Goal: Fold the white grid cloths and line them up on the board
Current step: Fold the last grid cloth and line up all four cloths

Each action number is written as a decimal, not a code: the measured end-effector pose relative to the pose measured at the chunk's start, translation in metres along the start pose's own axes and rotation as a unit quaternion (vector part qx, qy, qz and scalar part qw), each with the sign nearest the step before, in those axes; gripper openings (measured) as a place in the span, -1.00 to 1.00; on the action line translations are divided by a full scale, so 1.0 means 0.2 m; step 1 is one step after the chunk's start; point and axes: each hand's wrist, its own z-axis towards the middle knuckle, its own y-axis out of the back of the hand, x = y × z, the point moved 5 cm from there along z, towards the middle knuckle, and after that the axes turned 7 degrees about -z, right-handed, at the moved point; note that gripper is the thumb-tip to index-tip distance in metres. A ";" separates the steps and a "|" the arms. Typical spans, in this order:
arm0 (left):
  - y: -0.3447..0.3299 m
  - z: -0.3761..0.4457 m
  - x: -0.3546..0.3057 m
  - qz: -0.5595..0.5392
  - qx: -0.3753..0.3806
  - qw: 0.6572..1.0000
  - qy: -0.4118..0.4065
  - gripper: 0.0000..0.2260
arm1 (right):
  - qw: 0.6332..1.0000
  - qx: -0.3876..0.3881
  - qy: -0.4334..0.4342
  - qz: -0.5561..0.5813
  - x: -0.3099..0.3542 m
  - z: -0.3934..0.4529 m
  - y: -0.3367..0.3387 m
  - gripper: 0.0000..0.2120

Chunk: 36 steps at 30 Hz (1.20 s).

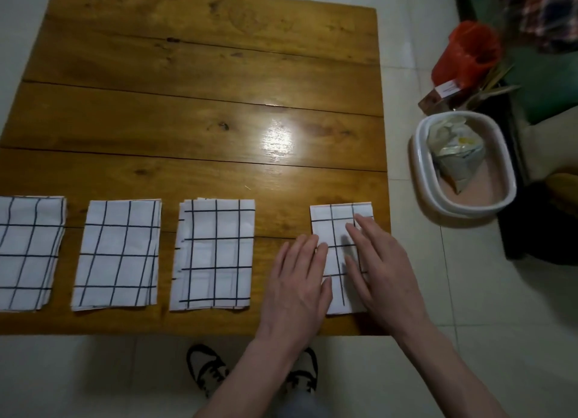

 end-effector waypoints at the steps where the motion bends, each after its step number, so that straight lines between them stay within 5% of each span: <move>1: -0.02 0.00 -0.02 0.007 0.006 1.000 -0.002 -0.50 | 1.000 0.002 0.004 -0.007 -0.02 -0.01 -0.01 -0.48; 20: -0.06 -0.07 0.08 0.083 0.065 0.993 -0.054 -0.47 | 0.998 0.041 -0.003 -0.046 0.04 -0.07 -0.13 -0.40; 36: 0.01 -0.09 0.23 0.044 0.082 0.994 -0.062 -0.48 | 0.997 0.057 -0.012 -0.040 0.17 -0.02 -0.16 -0.39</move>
